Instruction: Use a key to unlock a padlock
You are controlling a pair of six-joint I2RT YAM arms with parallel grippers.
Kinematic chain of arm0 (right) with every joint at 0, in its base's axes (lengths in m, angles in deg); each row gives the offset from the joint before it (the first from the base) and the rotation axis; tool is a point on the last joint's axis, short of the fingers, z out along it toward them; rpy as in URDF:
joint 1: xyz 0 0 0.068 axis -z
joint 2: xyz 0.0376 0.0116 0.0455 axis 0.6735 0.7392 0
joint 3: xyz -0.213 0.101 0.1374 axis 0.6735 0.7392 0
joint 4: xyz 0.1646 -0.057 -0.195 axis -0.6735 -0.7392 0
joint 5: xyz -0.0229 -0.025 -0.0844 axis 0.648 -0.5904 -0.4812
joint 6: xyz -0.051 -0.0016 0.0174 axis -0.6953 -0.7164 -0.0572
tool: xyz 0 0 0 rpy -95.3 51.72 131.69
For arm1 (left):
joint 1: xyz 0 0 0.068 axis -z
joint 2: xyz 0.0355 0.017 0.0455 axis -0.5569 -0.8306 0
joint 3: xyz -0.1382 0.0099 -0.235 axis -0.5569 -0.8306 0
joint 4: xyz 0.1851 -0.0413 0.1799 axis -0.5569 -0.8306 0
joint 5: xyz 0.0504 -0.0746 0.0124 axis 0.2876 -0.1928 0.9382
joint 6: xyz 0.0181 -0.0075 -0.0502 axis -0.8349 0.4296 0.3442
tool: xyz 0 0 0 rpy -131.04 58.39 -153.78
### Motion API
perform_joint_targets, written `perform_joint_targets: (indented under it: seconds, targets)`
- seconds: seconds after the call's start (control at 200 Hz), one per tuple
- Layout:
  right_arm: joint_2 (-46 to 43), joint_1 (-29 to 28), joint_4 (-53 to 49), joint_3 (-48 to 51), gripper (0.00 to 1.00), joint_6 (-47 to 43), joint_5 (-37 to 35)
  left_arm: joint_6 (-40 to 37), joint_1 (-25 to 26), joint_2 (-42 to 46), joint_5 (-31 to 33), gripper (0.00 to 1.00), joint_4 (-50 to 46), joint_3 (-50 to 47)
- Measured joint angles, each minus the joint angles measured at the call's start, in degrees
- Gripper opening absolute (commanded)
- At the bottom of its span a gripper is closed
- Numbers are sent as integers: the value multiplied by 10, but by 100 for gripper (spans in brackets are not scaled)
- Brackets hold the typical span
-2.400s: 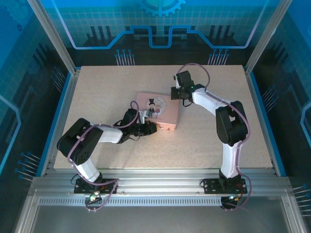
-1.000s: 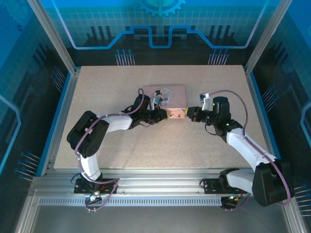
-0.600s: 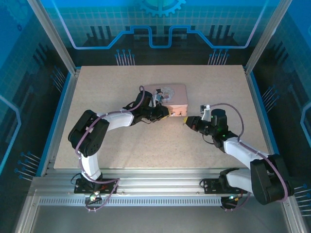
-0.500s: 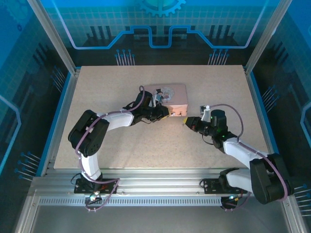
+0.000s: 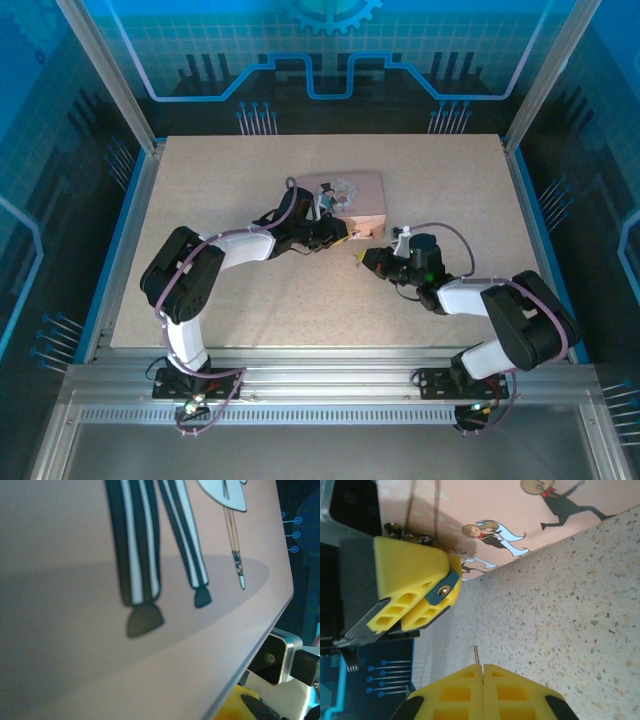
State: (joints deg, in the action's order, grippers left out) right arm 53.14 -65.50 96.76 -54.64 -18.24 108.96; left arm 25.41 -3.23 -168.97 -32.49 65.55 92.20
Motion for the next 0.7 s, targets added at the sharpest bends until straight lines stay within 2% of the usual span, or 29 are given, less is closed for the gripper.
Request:
perform_joint_targets:
  seconds: [0.7]
  targets:
    - [52, -2, 114, -12, 0, 83, -23, 15, 0, -1, -1, 16, 18, 0]
